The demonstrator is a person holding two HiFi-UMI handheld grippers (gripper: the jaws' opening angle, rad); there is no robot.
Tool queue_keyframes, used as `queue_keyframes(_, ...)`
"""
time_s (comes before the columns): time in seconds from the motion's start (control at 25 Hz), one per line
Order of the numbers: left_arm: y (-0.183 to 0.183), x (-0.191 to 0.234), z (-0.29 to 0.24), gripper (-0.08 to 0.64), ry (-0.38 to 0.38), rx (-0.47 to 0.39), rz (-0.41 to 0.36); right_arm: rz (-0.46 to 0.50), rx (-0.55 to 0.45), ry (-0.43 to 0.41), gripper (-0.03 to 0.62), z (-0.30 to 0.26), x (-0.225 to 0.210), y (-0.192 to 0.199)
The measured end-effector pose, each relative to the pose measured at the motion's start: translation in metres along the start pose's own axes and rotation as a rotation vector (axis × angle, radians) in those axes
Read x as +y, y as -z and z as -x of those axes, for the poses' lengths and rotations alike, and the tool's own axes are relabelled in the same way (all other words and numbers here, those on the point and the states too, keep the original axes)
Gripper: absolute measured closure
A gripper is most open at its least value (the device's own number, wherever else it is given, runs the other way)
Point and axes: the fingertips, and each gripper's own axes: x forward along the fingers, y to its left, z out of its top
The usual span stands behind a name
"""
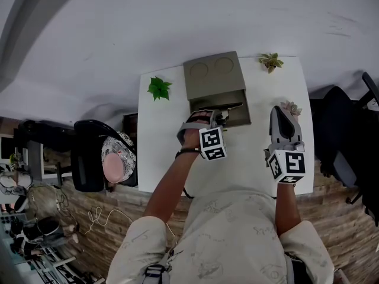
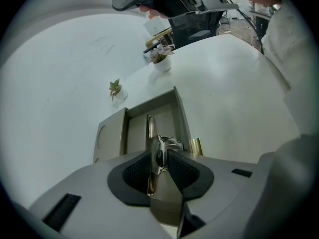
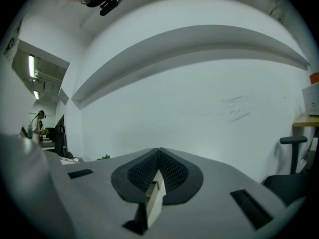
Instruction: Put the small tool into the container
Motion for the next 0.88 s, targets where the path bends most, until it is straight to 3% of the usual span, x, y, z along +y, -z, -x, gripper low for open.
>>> queue_keyframes(0.88,0.005,-0.004,0.028,0.448,-0.057,0.002,0.023,0.019,-0.011,-0.015,0.575,0.022,0.017,-0.010)
